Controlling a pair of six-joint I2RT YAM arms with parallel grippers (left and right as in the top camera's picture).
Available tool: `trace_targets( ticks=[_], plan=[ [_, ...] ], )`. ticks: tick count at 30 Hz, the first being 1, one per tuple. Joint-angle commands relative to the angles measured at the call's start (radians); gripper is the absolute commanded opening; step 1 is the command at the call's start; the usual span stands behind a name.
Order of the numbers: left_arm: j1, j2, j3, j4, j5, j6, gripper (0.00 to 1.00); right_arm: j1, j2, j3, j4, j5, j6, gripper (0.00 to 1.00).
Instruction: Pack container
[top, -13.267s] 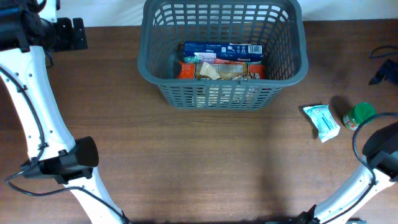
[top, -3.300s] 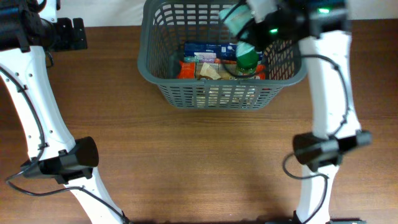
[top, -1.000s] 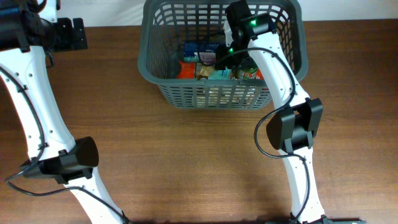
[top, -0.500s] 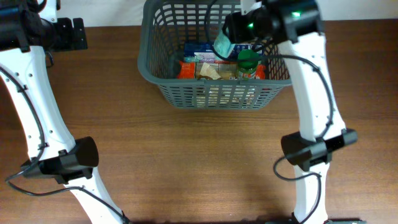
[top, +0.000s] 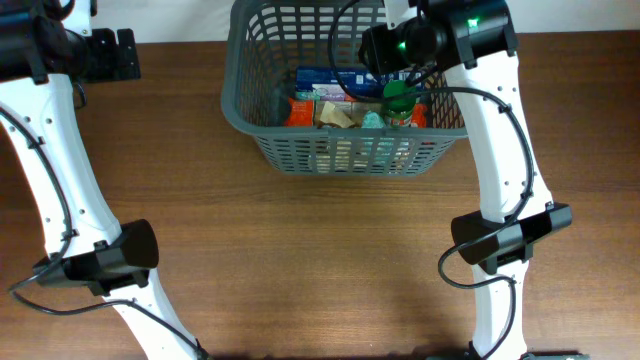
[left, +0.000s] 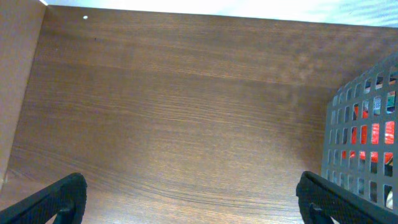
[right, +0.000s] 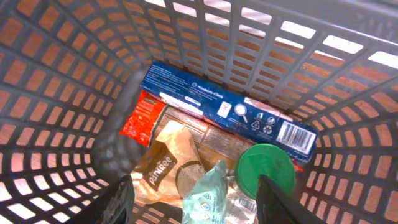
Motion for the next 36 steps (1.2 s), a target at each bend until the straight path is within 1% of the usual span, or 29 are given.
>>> trace_targets(
  ticks=[1, 3, 6, 7, 10, 13, 14, 17, 19, 20, 21, 25, 28, 36],
  plan=[
    [0.005, 0.002, -0.003, -0.001, 0.000, -0.016, 0.99, -0.008, -0.045, 0.004, -0.027, 0.152, -0.043, 0.57],
    [0.005, 0.002, -0.002, -0.001, 0.000, -0.016, 0.99, -0.029, -0.090, 0.006, -0.042, 0.239, -0.058, 0.60],
    [0.005, 0.002, -0.003, -0.001, 0.000, -0.016, 0.99, -0.085, -0.169, 0.006, -0.043, 0.257, -0.066, 0.68],
    [0.005, 0.002, -0.003, -0.001, 0.000, -0.016, 0.99, -0.117, -0.200, 0.006, -0.043, 0.257, -0.066, 0.69],
    [0.005, 0.002, -0.003, -0.001, 0.000, -0.016, 0.99, -0.232, -0.279, 0.006, -0.044, 0.257, -0.065, 0.72],
    [0.005, 0.002, -0.003, -0.001, 0.000, -0.016, 0.99, -0.394, -0.342, 0.006, -0.044, 0.240, -0.064, 0.73],
    [0.005, 0.002, -0.002, -0.001, 0.000, -0.016, 0.99, -0.449, -0.356, 0.006, -0.044, 0.214, -0.064, 0.73],
    [0.005, 0.002, -0.003, -0.001, 0.000, -0.016, 0.99, -0.651, -0.380, 0.006, -0.041, 0.001, -0.064, 0.73],
    [0.005, 0.002, -0.002, -0.001, 0.000, -0.016, 0.99, -0.732, -0.381, 0.006, -0.041, -0.126, -0.064, 0.74],
    [0.005, 0.002, -0.003, -0.001, 0.000, -0.016, 0.99, -0.773, -0.380, 0.006, -0.041, -0.188, -0.061, 0.99],
    [0.005, 0.002, -0.003, -0.001, 0.000, -0.016, 0.99, -0.811, -0.380, 0.006, -0.050, -0.236, -0.061, 0.99],
    [0.005, 0.002, -0.002, -0.001, 0.000, -0.016, 0.99, -0.863, -0.380, 0.005, -0.060, -0.257, -0.061, 0.99],
    [0.005, 0.002, -0.003, -0.001, 0.000, -0.016, 0.99, -0.866, -0.380, 0.005, -0.064, -0.258, -0.061, 0.99],
    [0.005, 0.002, -0.003, -0.001, 0.000, -0.016, 0.99, -0.803, -0.380, 0.005, -0.241, -0.328, -0.061, 0.99]
  ],
)
